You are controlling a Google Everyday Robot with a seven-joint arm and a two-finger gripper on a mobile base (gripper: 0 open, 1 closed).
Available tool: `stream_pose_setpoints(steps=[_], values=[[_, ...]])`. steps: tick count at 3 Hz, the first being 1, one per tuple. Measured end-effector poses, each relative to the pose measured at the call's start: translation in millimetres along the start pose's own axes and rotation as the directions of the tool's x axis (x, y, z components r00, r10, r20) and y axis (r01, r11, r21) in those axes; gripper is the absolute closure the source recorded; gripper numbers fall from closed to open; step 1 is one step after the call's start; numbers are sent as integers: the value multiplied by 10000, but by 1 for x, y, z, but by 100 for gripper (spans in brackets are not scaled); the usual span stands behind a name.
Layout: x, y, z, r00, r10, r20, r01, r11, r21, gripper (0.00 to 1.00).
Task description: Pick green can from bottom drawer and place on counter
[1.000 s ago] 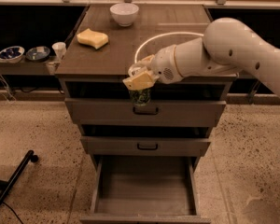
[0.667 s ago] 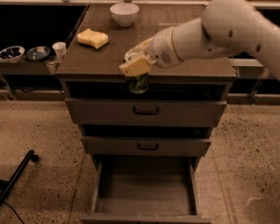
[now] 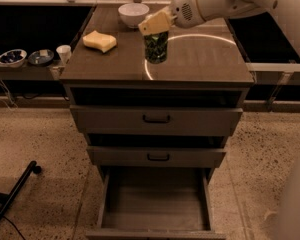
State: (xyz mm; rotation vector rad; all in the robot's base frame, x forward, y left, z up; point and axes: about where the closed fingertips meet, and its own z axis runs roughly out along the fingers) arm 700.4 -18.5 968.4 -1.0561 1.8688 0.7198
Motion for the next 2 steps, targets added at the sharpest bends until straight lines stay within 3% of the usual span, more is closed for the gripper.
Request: stream_pose_setpoints(steps=[1,2], values=[[-24,-56,-31,9965,632,546,-703,9876,1402,100],[-41,-108,-54,9853,619,1595,-1071,9501,2929,100]])
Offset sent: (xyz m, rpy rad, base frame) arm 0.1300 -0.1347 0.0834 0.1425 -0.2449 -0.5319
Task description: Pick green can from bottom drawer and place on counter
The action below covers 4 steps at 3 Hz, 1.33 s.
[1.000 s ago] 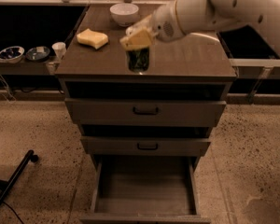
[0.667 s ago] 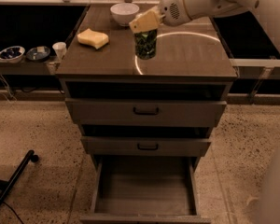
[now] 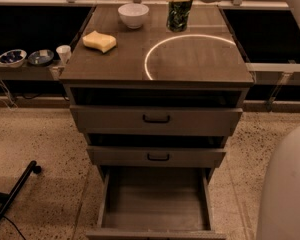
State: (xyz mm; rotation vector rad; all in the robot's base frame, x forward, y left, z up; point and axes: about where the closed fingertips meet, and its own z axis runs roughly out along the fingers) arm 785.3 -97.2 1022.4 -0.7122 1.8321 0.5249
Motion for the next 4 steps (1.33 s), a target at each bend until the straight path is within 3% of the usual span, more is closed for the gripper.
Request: stream_pose_setpoints(steps=[1,2,3,4], values=[[3,-37,11,9992,-380,141,358,9906,1323,100],[32,-70,22,9997,-220,-136,245,9740,2253,100],[59,-85,24,9988,360,-317,-271,9682,2488,81],[80,-83,29,9951,859,-480,-739,9744,2122,59]])
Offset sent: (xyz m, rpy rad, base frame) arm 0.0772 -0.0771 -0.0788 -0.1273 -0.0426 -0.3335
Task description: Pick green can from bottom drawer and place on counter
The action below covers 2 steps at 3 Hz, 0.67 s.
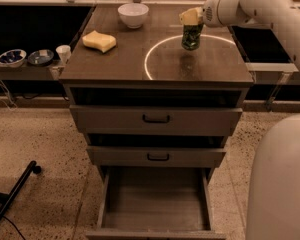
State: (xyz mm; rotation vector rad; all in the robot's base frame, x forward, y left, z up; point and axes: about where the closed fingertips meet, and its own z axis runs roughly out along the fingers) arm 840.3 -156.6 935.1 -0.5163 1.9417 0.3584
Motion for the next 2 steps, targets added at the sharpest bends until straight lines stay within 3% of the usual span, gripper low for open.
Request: stream_pose_setpoints(steps=[1,2], values=[[25,12,5,9995,139,-280,-161,9965,-815,35],[26,15,6,9995,94,-305,-121,9959,-897,11]])
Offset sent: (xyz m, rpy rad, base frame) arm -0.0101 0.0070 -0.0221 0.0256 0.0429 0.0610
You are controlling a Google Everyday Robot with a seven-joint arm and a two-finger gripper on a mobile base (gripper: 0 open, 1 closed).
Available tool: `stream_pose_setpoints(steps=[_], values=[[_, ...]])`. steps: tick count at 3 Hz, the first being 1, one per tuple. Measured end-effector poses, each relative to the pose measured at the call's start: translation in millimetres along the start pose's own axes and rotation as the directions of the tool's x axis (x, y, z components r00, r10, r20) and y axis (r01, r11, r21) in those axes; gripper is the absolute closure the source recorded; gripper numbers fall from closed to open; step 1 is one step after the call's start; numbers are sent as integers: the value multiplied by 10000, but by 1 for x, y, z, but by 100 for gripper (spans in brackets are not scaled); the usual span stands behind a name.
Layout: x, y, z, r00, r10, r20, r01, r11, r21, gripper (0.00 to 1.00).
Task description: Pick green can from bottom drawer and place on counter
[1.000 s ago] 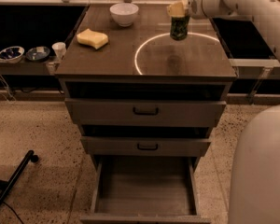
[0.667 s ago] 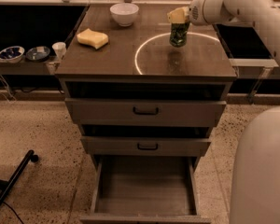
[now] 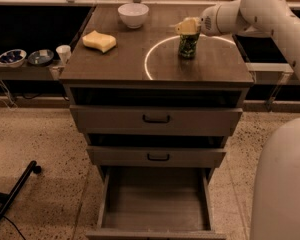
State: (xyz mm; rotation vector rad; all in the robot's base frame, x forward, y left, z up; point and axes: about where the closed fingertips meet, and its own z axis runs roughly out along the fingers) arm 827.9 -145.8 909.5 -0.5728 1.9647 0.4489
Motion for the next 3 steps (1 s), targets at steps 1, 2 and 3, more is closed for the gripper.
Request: stream_pose_setpoints(steps=[1,2,3], values=[[2,1,-26,9914,-1250,-396,1248,9922,-75,0],[0,-8,-73,9614,-2718,-420,2710,9623,-236,0],[0,-12,-133,9447,-3260,-342,3259,9454,-91,0]])
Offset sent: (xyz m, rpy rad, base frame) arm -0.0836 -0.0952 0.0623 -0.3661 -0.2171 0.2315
